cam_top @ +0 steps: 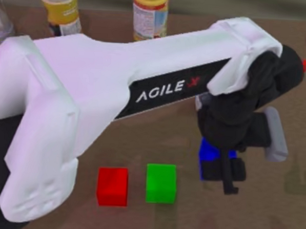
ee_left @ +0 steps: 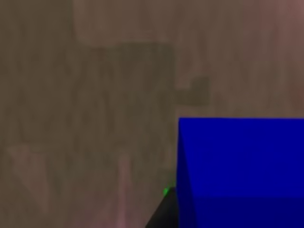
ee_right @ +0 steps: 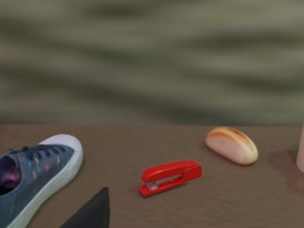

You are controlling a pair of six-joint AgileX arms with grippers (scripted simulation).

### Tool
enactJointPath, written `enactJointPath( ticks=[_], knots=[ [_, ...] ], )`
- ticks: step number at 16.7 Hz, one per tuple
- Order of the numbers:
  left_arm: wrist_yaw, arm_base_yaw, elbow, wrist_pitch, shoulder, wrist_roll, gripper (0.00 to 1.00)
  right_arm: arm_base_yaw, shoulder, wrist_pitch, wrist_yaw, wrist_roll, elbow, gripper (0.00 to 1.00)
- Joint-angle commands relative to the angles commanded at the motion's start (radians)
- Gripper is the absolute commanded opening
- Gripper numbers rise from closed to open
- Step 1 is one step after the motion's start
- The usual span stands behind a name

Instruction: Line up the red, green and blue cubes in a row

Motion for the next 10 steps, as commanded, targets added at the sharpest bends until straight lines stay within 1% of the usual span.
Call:
enactJointPath(
  ticks=[1, 6, 10],
  knots=[
    [0.000, -0.010, 0.009, -0.003, 0.004, -0.006, 0.00, 0.000, 0.000, 0.000, 0.000, 0.000, 0.000, 1.00],
    [0.000, -0.008, 0.005, 0.002, 0.000, -0.004, 0.00, 0.000, 0.000, 0.000, 0.000, 0.000, 0.000, 1.00],
    [0.001, -0.011, -0.075, 0.105, 0.026, -0.004, 0.00, 0.000, 0.000, 0.000, 0.000, 0.000, 0.000, 1.00]
  ],
)
